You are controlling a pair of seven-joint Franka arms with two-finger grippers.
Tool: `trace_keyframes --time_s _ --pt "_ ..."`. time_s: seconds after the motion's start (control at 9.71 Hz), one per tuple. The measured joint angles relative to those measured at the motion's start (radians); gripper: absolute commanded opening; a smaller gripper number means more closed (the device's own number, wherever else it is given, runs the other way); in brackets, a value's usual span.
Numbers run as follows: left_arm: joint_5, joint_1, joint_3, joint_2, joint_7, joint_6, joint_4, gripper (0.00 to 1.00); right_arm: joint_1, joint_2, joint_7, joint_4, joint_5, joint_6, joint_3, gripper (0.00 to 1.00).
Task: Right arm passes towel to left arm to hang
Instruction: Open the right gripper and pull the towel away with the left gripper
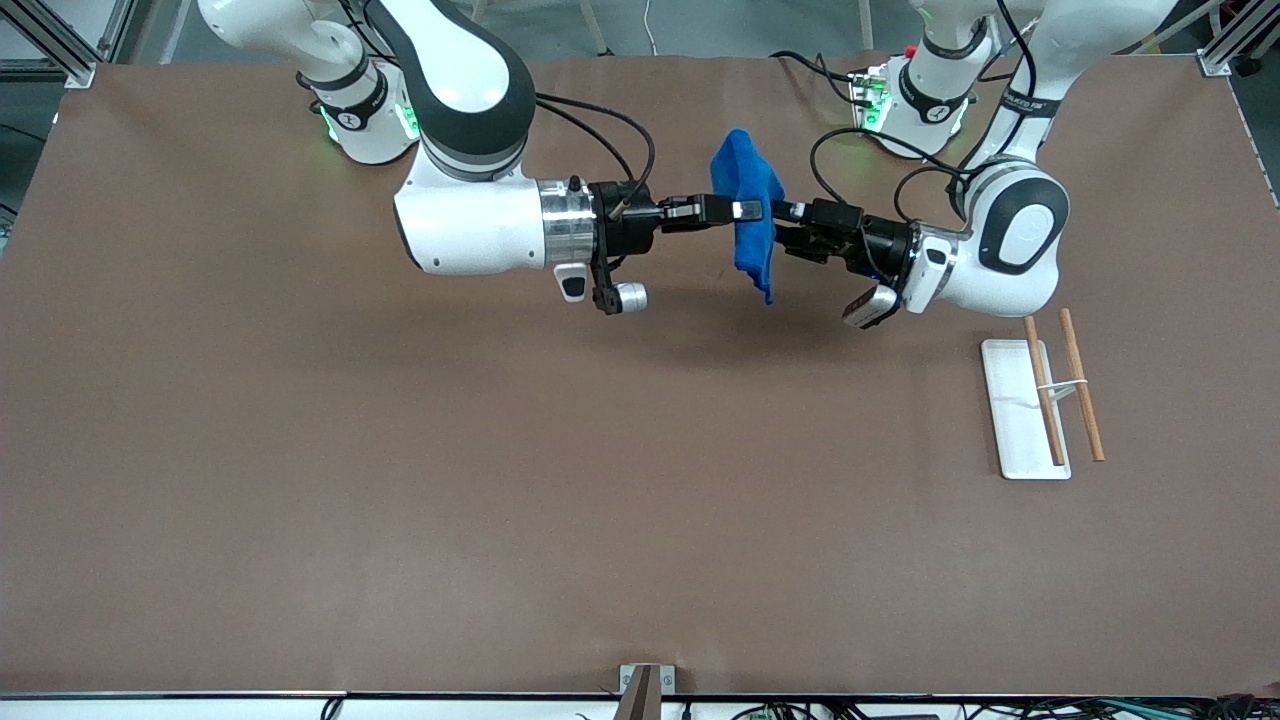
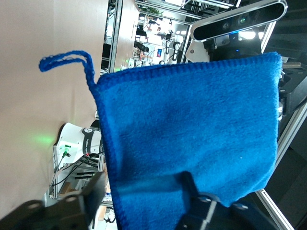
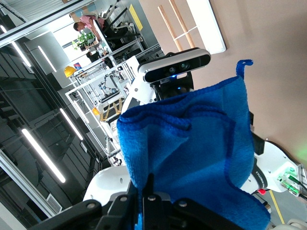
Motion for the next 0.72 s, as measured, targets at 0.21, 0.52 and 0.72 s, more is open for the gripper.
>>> trace_keyframes --time_s 0.21,0.52,0.72 --pt "0.000 0.004 0.001 -0.010 0.005 0.000 0.002 0.05 0.000 0.000 0.000 0.000 0.000 0.000 0.000 0.02" --pt "0.056 0.020 0.003 -0.031 0.005 0.000 0.009 0.00 0.001 0.000 0.000 0.000 0.000 0.000 0.000 0.02" --pt "0.099 0.028 0.004 -0.033 0.005 0.000 0.022 0.00 0.001 0.000 0.000 0.000 0.000 0.000 0.000 0.02"
